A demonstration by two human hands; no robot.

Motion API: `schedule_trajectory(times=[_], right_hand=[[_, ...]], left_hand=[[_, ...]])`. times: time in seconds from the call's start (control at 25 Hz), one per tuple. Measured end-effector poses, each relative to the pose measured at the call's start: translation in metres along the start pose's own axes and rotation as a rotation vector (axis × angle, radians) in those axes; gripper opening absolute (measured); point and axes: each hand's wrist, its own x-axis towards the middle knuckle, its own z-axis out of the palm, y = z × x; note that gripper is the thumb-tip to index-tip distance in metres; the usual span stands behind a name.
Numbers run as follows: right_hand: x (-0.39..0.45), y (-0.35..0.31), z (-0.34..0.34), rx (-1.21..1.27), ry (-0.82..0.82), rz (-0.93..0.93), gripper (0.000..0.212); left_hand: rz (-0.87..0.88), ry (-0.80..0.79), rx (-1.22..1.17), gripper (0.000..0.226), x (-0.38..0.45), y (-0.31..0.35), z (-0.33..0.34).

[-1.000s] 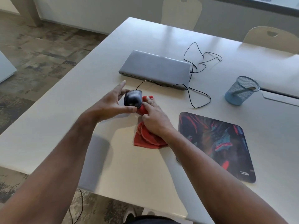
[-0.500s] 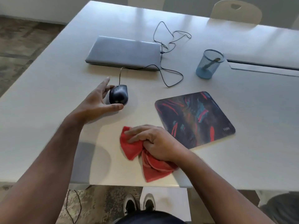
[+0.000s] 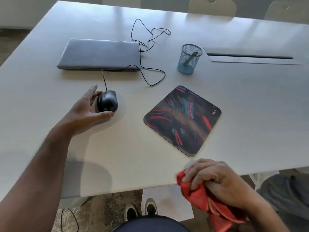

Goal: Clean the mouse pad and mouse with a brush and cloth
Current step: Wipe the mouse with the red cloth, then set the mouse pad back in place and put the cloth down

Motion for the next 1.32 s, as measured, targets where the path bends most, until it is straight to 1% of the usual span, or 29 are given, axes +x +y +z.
schedule_trajectory(times=[0.12,0.16,0.2,0.24,0.32,0.4,0.48,0.6,0.68,0.8,0.92,1.0,1.12,1.2,1.32], right_hand=[[-0.034,0.003,-0.04,-0.039,-0.052,0.18,0.056],[-0.042,0.003,-0.052,-0.026,-0.027,0.24,0.06],[-0.046,0.004,-0.063,0.024,0.048,0.299,0.063],[-0.048,0.006,-0.073,0.114,0.168,0.352,0.063],[-0.036,0.011,-0.09,0.288,0.453,0.403,0.06],[-0.006,0.021,-0.106,0.306,0.673,0.427,0.064],[0.031,0.039,-0.12,0.309,0.798,0.44,0.068],[0.086,0.068,-0.133,0.295,0.848,0.473,0.066],[0.112,0.081,-0.136,0.19,0.826,0.505,0.061],[0.136,0.095,-0.144,-0.131,0.731,0.55,0.056],[0.148,0.106,-0.156,-0.329,0.655,0.566,0.057],[0.155,0.11,-0.162,-0.377,0.607,0.579,0.057],[0.165,0.116,-0.161,-0.444,0.467,0.592,0.056],[0.168,0.121,-0.154,-0.523,0.377,0.621,0.058],[0.164,0.132,-0.137,-0.665,0.205,0.712,0.071]], left_hand=[[0.004,0.004,0.051,0.125,0.0,0.0,0.001],[0.006,0.0,0.071,0.126,0.001,0.001,0.001],[0.006,-0.004,0.087,0.127,0.001,0.001,0.001],[0.004,-0.009,0.098,0.128,0.001,0.001,0.001],[0.002,-0.017,0.114,0.128,0.0,0.001,0.0],[0.003,-0.026,0.125,0.127,-0.001,0.001,-0.001],[0.001,-0.031,0.132,0.126,-0.003,0.001,-0.002],[-0.001,-0.043,0.141,0.12,-0.009,0.001,-0.005],[0.005,-0.052,0.161,0.12,-0.012,0.003,-0.006],[0.012,-0.033,0.208,0.122,-0.019,0.006,-0.005],[0.035,0.008,0.235,0.114,-0.025,0.015,0.001],[0.092,0.097,0.268,0.103,-0.024,0.027,0.01],[0.254,0.253,0.301,0.083,-0.02,0.054,0.032],[0.359,0.287,0.265,0.068,-0.018,0.071,0.05],[0.432,0.268,0.293,0.054,-0.012,0.086,0.075]])
